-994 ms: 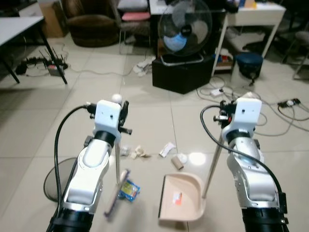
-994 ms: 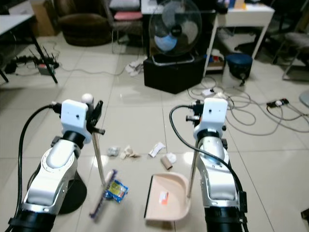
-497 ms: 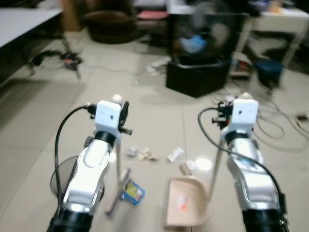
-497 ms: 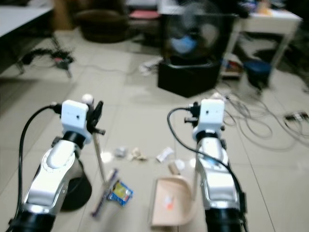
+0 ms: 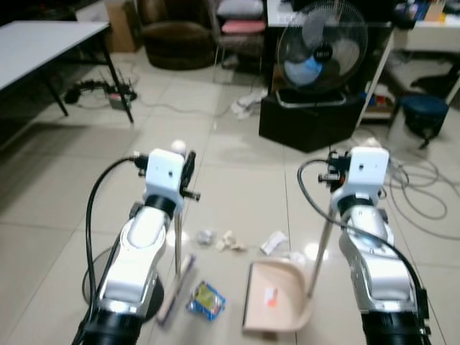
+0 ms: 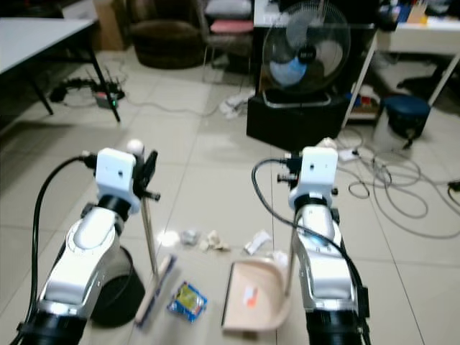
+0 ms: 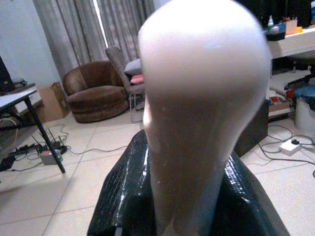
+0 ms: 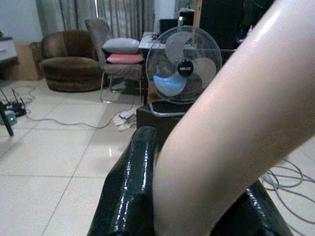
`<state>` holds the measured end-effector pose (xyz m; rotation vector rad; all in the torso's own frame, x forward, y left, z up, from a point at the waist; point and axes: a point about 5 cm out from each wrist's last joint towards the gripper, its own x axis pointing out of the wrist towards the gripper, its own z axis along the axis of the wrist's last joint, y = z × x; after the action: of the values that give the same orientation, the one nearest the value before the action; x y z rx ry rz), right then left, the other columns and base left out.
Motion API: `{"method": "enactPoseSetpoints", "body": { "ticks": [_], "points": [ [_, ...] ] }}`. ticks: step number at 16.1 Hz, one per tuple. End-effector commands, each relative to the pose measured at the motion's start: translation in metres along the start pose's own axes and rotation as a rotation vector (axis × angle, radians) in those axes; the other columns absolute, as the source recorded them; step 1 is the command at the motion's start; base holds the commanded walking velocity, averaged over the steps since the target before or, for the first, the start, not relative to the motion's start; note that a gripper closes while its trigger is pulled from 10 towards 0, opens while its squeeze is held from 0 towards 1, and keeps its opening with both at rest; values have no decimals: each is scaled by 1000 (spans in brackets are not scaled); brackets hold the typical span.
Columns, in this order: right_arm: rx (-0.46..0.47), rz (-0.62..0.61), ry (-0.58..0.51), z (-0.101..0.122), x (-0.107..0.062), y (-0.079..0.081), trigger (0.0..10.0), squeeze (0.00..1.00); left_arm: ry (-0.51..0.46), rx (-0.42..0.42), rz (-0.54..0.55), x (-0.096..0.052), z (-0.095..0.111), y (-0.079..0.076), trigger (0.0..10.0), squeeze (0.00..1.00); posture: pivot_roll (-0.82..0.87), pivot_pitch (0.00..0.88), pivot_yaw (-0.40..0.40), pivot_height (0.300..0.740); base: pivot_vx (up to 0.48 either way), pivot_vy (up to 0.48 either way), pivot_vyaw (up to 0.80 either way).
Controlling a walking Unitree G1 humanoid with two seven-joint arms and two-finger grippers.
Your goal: Sweep floor
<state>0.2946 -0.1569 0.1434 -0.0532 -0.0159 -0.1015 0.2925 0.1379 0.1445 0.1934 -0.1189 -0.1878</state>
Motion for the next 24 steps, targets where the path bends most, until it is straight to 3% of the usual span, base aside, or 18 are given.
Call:
{"method": "enactPoseSetpoints", "body": {
  "ticks": [1, 3, 10, 13, 14, 19, 24],
  "points": [
    [30, 16, -49, 12, 1, 5, 10000, 0, -28, 25, 6, 3, 6, 4, 10000, 0, -104, 0, 51, 740, 322, 0, 0],
    [24, 4, -46, 11, 1, 1, 10000, 0, -27, -5, -28, 3, 6, -1, 10000, 0, -101, 0, 51, 740, 129, 0, 0],
    [-8, 37, -69, 12, 10, 0, 10000, 0, -29, 116, -59, 18, -3, -7, 10000, 0, -79, 0, 52, 740, 0, 0, 0],
    [-85, 66, -60, 5, 19, 1, 10000, 0, -27, 72, -40, 27, -10, -10, 10000, 0, -98, 0, 78, 740, 0, 0, 0],
    [-97, 60, -64, 5, 23, 1, 10000, 0, -25, 11, -33, 30, -12, -11, 10000, 0, -95, 31, 76, 740, 0, 0, 0],
    [-107, 53, -68, -1, 39, 1, 10000, 0, -52, -77, -22, 33, -22, -22, 10000, 0, -64, 167, 116, 740, 0, 0, 0],
    [-128, 13, -122, 13, 48, -3, 10000, 0, -71, -57, -27, 38, -27, -27, 10000, 0, -90, 286, 166, 740, 0, 0, 0]
  ]
}}
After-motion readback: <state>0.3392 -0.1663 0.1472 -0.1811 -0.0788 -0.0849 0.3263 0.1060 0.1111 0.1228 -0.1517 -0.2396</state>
